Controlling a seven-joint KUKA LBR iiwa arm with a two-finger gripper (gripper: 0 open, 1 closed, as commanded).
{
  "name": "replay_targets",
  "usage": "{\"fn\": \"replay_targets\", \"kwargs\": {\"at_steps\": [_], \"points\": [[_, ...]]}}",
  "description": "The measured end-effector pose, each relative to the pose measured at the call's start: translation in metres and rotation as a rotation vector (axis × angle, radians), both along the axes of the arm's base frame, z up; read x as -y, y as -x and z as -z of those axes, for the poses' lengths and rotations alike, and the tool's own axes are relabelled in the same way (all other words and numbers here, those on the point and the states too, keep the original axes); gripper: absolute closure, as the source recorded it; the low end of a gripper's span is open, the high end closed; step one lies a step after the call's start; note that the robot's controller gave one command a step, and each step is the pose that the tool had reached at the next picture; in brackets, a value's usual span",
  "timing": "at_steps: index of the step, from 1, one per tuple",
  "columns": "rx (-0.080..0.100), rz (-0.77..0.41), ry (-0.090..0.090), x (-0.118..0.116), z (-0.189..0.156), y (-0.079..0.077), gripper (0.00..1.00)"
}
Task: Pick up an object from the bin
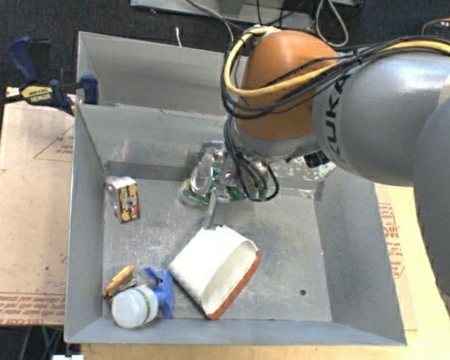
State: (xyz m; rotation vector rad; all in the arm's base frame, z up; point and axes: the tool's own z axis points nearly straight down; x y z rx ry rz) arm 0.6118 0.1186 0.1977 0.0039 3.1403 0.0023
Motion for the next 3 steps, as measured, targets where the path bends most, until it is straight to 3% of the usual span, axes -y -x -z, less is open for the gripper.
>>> {"fn": "replay_targets", "kwargs": {"at_steps": [1, 2, 3], "points": [[0.000, 0.000, 0.000, 0.000, 0.000, 0.000, 0.00], [-0.006, -0.049, 0.003, 0.056, 0.071, 0.005, 0.00], [0.015, -0.030, -0.004, 0.053, 0.049, -0.042, 0.00]]}}
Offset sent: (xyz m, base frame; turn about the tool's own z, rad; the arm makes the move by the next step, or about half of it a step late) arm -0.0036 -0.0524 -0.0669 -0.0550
